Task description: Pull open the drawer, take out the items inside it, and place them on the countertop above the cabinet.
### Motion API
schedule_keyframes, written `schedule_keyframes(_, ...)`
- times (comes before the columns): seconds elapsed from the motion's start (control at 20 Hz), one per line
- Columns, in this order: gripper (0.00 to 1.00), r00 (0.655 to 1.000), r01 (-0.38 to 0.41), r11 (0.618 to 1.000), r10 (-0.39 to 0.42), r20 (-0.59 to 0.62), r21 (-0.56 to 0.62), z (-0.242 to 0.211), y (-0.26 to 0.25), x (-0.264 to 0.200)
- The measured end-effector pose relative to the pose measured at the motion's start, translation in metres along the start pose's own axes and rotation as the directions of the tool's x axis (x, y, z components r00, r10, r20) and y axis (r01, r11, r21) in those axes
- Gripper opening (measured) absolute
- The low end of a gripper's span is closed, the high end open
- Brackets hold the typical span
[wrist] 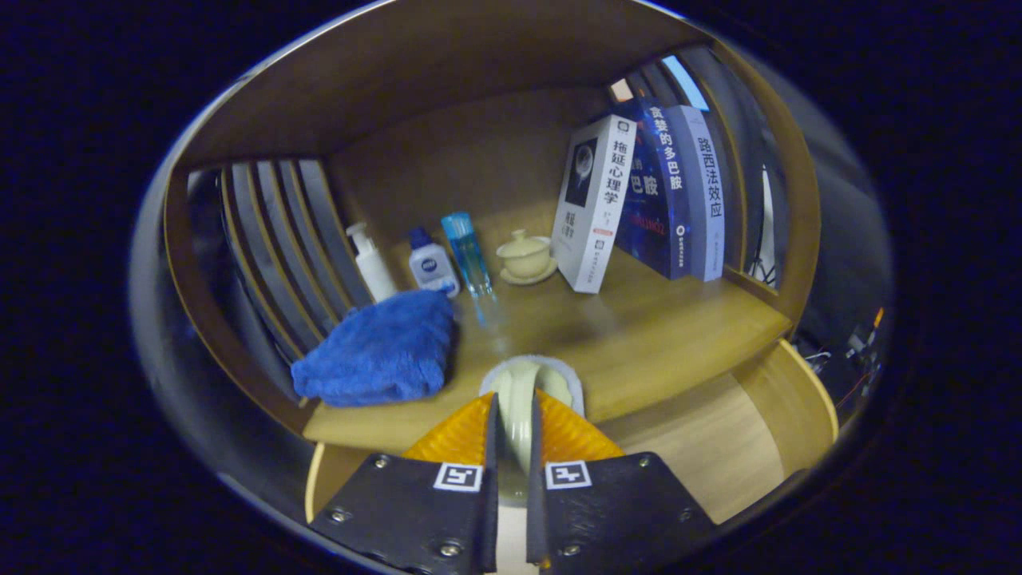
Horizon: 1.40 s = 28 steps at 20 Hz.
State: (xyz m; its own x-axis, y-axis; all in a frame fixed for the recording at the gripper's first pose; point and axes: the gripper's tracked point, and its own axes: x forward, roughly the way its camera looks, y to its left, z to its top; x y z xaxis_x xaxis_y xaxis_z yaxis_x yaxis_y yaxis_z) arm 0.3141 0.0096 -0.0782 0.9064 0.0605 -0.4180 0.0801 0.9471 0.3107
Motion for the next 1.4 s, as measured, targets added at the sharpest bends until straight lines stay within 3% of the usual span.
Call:
schedule_keyframes(0.2, 0.15, 0.998, -0.054, 0.993, 0.055, -0.005, 0.104, 0.012, 0.005, 0.022)
schedule_keyframes(0.5, 0.15, 0.997, 0.014, 1.000, -0.016, 0.082, 0.021, 0.028, 0.007, 0.053)
schedule_keyframes(0.7, 0.15, 0.993, 0.038, 0.998, -0.043, 0.109, 0.047, 0.037, 0.007, 0.067)
schedule_keyframes(1.05, 0.16, 0.975, 0.095, 0.996, -0.093, 0.199, 0.002, 0.056, -0.006, 0.066)
schedule_keyframes(1.3, 1.00, 0.942, 0.097, 0.994, -0.074, 0.327, -0.052, 0.078, 0.004, 0.043)
schedule_keyframes(1.4, 1.00, 0.933, 0.089, 0.994, -0.061, 0.354, -0.062, 0.084, 0.012, 0.019)
